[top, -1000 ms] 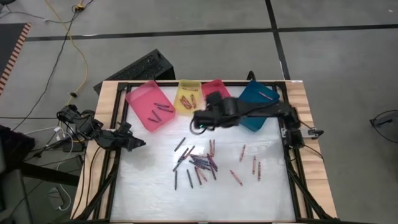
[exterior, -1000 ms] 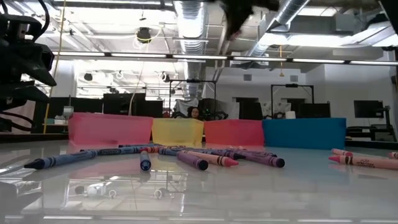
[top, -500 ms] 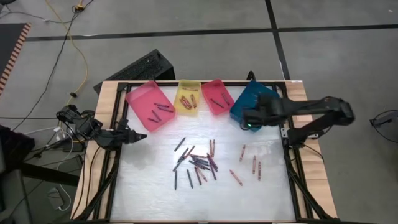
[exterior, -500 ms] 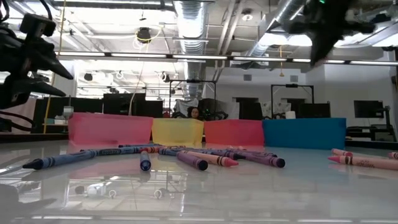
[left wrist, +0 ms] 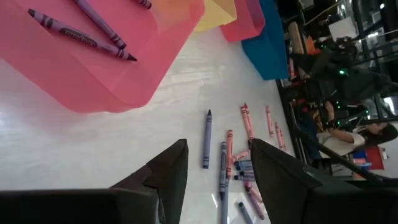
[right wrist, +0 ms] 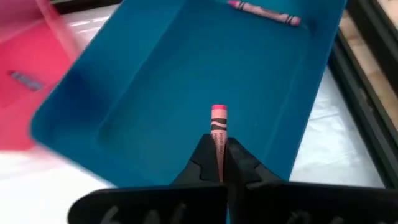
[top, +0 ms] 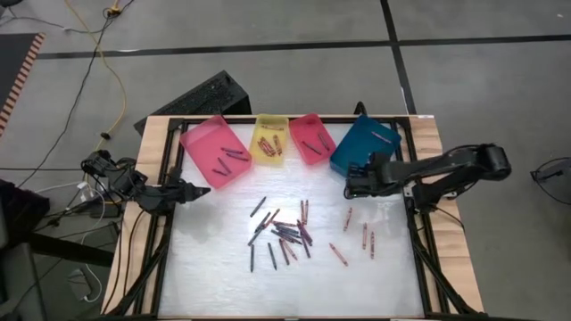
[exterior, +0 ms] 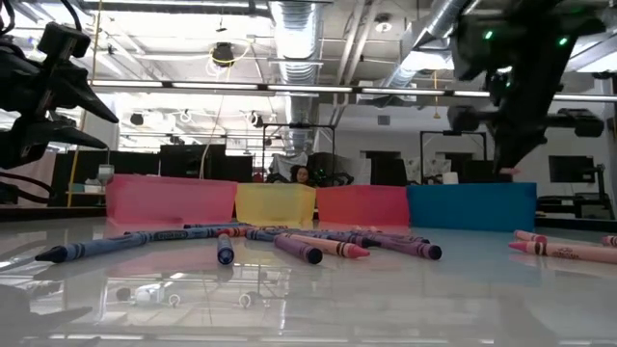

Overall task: Sort crayons
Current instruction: Put the pink crayon into the blue bin

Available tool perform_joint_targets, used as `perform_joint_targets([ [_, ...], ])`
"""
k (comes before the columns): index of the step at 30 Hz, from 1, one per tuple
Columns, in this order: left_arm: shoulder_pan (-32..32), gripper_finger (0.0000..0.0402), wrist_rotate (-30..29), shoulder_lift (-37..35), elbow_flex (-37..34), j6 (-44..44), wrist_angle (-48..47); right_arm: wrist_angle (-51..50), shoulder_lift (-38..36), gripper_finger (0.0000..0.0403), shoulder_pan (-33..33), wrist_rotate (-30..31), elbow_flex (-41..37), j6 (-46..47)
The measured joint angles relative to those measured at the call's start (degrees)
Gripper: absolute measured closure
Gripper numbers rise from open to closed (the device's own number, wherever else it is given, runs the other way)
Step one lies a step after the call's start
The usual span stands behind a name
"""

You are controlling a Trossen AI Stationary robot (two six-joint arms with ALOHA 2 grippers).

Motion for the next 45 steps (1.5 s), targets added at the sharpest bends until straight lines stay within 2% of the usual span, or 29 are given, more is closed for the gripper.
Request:
perform_joint_targets([
  [5,0.0,0.0236,0.01,0.01,0.0,-0.07,-0.02,0.5,3.34,0.0399,-4.96,0.04,0.0,-1.15],
  [9,0.01,0.0236,0.01,-0.01,0.0,-0.04,-0.02,2.24,5.18,0.0396,-8.8,-0.64,0.0,-6.53],
  [16,0.01,0.0236,0.08,0.0,0.0,-0.09,-0.02,4.48,7.46,0.0349,-14.52,-6.41,0.0,-13.53],
  [20,0.02,0.0236,0.1,-0.01,0.0,-0.04,-0.02,5.17,6.9,0.0322,-16.07,-8.36,0.45,-17.89],
  [25,0.0,0.0236,0.11,-0.01,0.0,-0.02,-0.1,5.27,3.52,0.0302,-16.17,-9.49,4.29,-27.75],
  [28,0.01,0.0236,0.41,-0.01,0.0,-0.02,-0.08,5.44,0.52,0.0297,-14.97,-13.62,7.63,-33.38],
  [31,0.0,0.0236,1.87,-0.01,0.0,0.0,-0.09,5.73,-2.22,0.0295,-11.12,-20.1,10.3,-35.97],
  [34,0.0,0.0236,2.8,0.0,0.0,0.39,-0.07,6.04,-3.56,0.0296,-3.81,-24.12,11.08,-31.99],
  [39,0.0,0.0236,3.0,0.01,0.0,0.63,-0.04,5.43,-2.1,0.0296,12.45,-24.86,10.64,-15.68],
  [45,0.02,0.0236,2.63,0.01,0.0,0.63,-0.02,5.35,5.59,0.0296,29.16,-24.59,10.62,6.6],
])
